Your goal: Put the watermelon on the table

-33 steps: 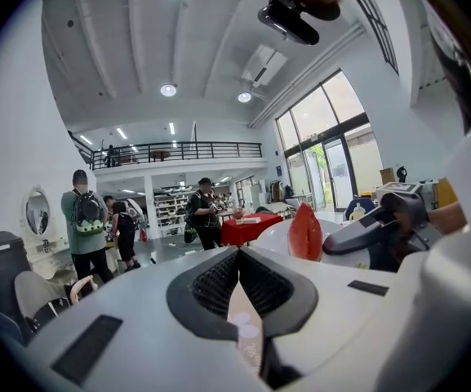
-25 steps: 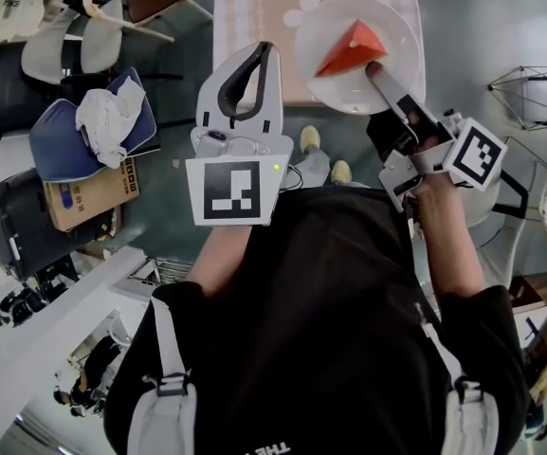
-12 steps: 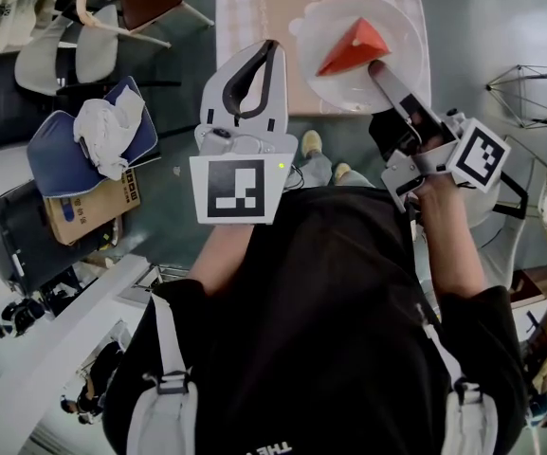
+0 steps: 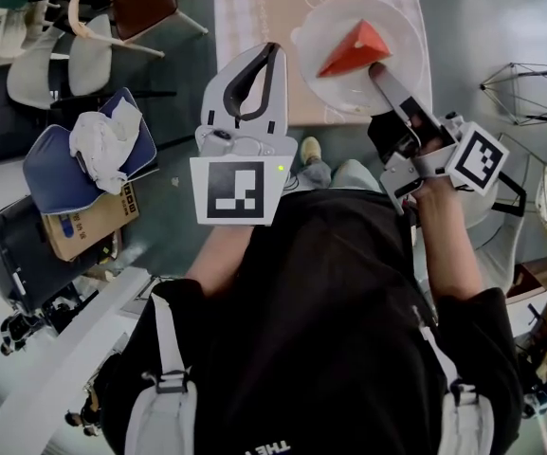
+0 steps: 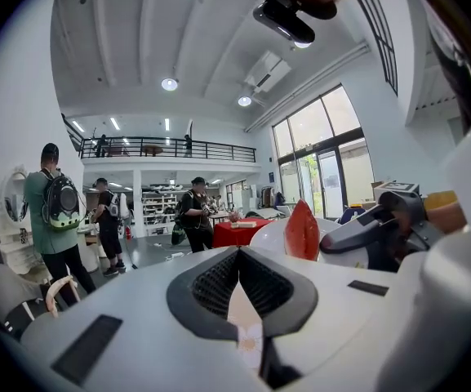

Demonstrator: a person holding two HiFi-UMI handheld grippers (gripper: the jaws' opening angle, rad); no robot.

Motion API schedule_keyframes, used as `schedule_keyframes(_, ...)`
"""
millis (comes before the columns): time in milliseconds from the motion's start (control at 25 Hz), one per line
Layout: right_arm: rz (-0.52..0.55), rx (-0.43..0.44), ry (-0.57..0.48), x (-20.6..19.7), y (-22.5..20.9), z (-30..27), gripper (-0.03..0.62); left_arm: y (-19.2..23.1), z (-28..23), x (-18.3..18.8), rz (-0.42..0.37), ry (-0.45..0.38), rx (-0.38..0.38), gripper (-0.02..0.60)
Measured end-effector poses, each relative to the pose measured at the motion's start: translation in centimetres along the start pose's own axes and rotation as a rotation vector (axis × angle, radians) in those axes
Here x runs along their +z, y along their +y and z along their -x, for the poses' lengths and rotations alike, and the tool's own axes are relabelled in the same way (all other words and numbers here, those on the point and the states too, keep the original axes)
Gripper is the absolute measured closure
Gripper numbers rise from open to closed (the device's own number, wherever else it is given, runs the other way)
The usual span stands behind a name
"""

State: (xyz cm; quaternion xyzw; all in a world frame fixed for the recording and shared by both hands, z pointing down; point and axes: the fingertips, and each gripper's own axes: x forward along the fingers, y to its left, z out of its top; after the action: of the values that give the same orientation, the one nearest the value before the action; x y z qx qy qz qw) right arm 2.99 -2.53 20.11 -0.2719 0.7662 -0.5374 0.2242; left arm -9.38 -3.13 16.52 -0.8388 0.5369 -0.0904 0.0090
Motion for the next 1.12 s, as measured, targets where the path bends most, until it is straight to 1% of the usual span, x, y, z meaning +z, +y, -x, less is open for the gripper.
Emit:
schedule_keyframes(240,-0.005,-0.016,-0.001,-0.4,-0.9,-3.0,0.574,3.0,-0.8,-1.4,0.020,-0.008,0.004,0.571)
schedule_keyframes(600,-0.002,-0.007,0.018,0.8,-1.4,-4.4,0.574,4.0,-2.0,-1.5,0.026,0.000,0.030,0.571)
schedule_keyframes(760,-0.004,0.008,0.021,2.1,-1.8,-4.7,0.574,3.7,-3.3,-1.2,0.006,0.007,0.033,0.571)
schedule_keyframes(1120,-0.012,0.018,0.051,6.7,-3.2,-5.5,0.574,3.0,-8.2,0.5,0.000,0.009,0.048,0.571)
